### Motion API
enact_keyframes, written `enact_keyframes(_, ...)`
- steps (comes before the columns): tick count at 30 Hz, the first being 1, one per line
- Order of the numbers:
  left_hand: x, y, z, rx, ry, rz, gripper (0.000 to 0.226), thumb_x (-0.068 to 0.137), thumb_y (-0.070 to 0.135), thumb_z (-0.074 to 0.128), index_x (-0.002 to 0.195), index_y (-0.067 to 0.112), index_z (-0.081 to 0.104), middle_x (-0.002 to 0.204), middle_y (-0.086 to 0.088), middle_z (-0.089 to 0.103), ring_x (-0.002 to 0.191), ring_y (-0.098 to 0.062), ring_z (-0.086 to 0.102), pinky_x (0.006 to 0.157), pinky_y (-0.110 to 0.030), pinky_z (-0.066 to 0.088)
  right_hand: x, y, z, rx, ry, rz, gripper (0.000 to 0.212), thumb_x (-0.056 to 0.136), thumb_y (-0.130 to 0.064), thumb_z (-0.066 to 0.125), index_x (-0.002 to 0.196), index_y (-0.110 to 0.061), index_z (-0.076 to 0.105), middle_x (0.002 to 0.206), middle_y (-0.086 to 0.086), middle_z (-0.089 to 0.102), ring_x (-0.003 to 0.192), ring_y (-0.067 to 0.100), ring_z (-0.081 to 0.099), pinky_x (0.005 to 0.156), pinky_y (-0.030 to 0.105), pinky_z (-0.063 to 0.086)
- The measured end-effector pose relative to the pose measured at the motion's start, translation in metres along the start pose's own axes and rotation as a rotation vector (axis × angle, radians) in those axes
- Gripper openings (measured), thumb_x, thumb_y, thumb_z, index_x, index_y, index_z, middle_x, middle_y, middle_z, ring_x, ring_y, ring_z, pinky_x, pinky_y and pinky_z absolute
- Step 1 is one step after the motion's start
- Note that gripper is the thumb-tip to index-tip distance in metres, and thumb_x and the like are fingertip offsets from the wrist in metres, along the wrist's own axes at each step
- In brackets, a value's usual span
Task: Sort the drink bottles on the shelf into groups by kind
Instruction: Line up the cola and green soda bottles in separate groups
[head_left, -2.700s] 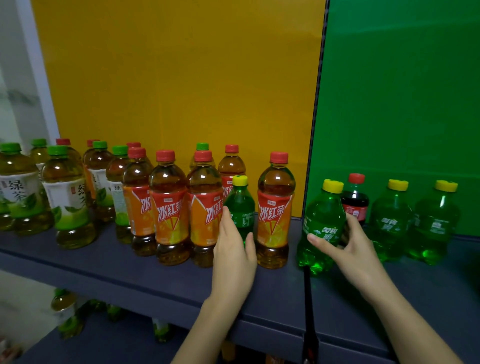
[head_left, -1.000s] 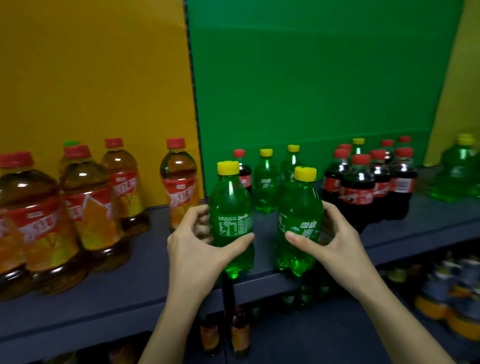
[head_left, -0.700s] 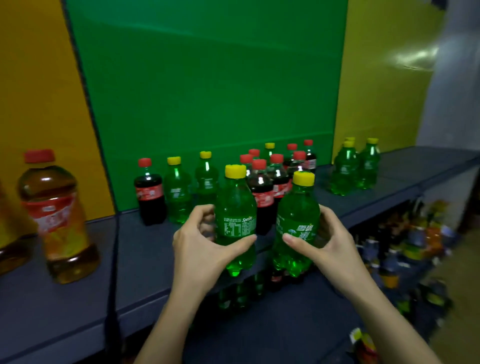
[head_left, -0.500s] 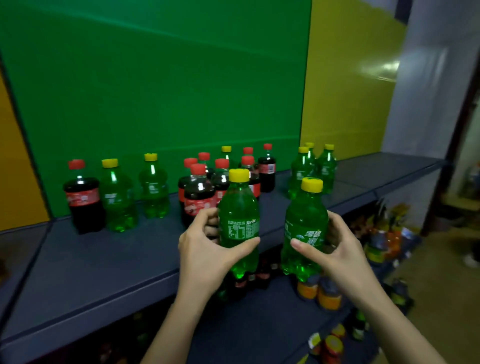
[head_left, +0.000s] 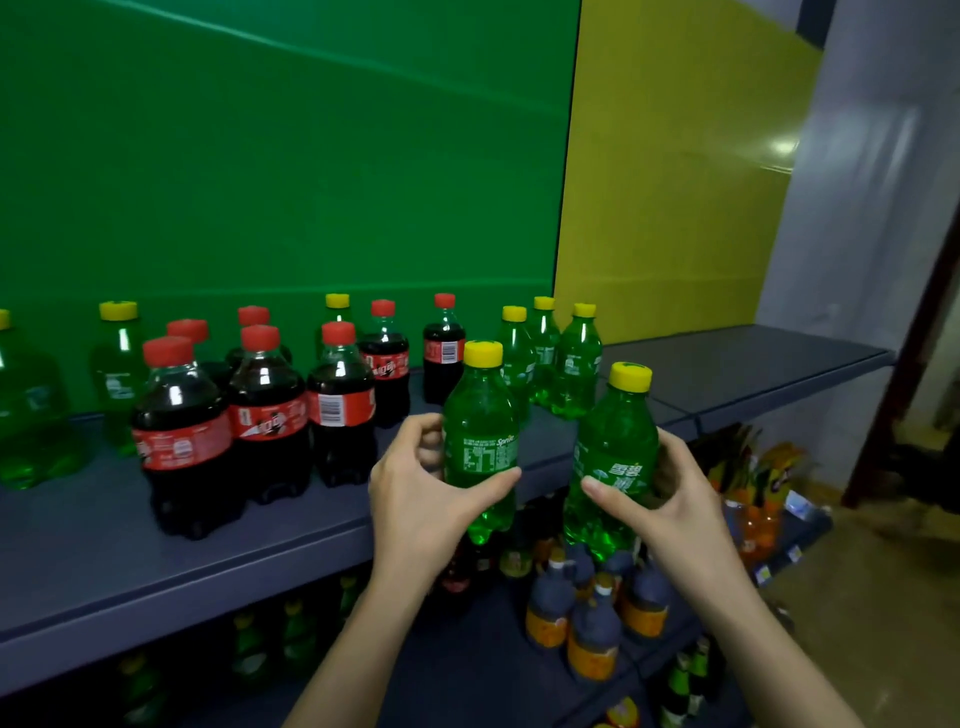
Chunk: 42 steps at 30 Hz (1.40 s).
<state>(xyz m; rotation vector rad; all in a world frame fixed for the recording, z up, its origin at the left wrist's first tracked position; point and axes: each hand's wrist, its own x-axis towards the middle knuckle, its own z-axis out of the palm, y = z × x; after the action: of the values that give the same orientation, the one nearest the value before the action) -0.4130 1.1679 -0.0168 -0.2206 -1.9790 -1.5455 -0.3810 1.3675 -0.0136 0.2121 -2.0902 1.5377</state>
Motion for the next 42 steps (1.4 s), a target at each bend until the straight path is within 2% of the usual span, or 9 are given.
enact_keyframes(6,0.045,-0.017,0.038,0.089,0.086,0.019,0.065,0.046,0.042,0.086,0.100,0.026,0.053,0.087,0.013,0.058,0.081,-0.007,0.058,0.078,-0.038,0.055,0.057,0.028,0.009,0.033,-0.038,-0.038,0.066,0.065,-0.024,0.079,0.123,-0.020,0.049,0.106,-0.019,0.061,0.091,-0.015,0.057,0.070,0.005,0.046)
enact_keyframes(12,0.083,-0.034,0.063,0.180,0.135,-0.009,0.065,0.049,0.042,0.087,0.101,0.028,0.050,0.086,0.020,0.051,0.082,-0.010,0.052,0.081,-0.039,0.052,0.112,0.052,0.026,-0.008,-0.048,-0.016,0.087,0.052,-0.054,0.074,0.129,-0.026,0.042,0.119,-0.014,0.058,0.108,0.003,0.056,0.096,0.033,0.047)
enact_keyframes(15,0.088,-0.042,0.069,0.248,0.151,-0.019,0.071,0.052,0.043,0.085,0.110,0.021,0.051,0.090,0.014,0.050,0.087,-0.011,0.050,0.084,-0.038,0.051,0.129,0.063,0.035,-0.008,-0.054,0.005,0.092,0.055,-0.054,0.074,0.133,-0.027,0.034,0.136,-0.005,0.046,0.120,0.009,0.045,0.103,0.032,0.039)
enact_keyframes(19,0.091,-0.049,0.075,0.310,0.138,-0.034,0.074,0.057,0.046,0.082,0.117,0.019,0.048,0.107,0.007,0.056,0.098,-0.011,0.053,0.087,-0.036,0.050,0.146,0.073,0.041,-0.037,-0.102,-0.001,0.084,0.068,-0.033,0.077,0.137,-0.021,0.030,0.141,0.003,0.039,0.115,0.004,0.034,0.098,0.021,0.031)
enact_keyframes(26,0.096,-0.056,0.082,0.411,0.140,-0.005,0.073,0.066,0.045,0.078,0.122,0.015,0.043,0.120,0.002,0.054,0.110,-0.015,0.055,0.092,-0.039,0.048,0.152,0.078,0.051,-0.208,-0.077,-0.113,0.091,0.062,-0.053,0.064,0.137,-0.013,0.034,0.134,0.006,0.047,0.101,0.010,0.045,0.088,0.029,0.041)
enact_keyframes(30,0.096,-0.054,0.084,0.474,0.129,-0.009,0.073,0.068,0.054,0.070,0.124,0.017,0.040,0.123,0.004,0.052,0.113,-0.015,0.054,0.092,-0.040,0.047,0.156,0.078,0.048,-0.273,-0.119,-0.153,0.090,0.066,-0.058,0.058,0.141,-0.016,0.030,0.136,0.002,0.043,0.108,0.014,0.048,0.091,0.035,0.041)
enact_keyframes(35,0.085,-0.040,0.070,0.498,0.204,0.023,0.073,0.074,0.074,0.040,0.123,0.021,0.045,0.117,0.008,0.053,0.109,-0.010,0.052,0.094,-0.034,0.044,0.170,0.070,0.020,-0.266,-0.090,-0.386,0.068,0.080,-0.061,0.050,0.133,-0.020,0.038,0.124,-0.007,0.043,0.112,0.016,0.048,0.093,0.037,0.043)
enact_keyframes(39,0.103,-0.035,0.047,0.508,0.357,0.128,0.045,0.087,0.051,0.041,0.114,0.015,0.050,0.105,0.006,0.049,0.100,-0.004,0.046,0.088,-0.009,0.033,0.208,0.028,-0.002,-0.091,-0.217,-0.536,0.037,0.083,-0.043,0.049,0.116,-0.027,0.050,0.110,-0.014,0.055,0.102,0.003,0.052,0.087,0.010,0.040)
enact_keyframes(42,0.128,-0.037,0.043,0.594,0.367,0.129,0.037,0.091,0.026,0.055,0.120,0.006,0.046,0.111,-0.002,0.045,0.107,-0.012,0.042,0.091,-0.014,0.028,0.247,-0.007,0.006,-0.044,-0.373,-0.574,0.021,0.091,-0.024,0.055,0.112,-0.025,0.055,0.107,-0.010,0.061,0.098,-0.001,0.056,0.083,0.007,0.042)
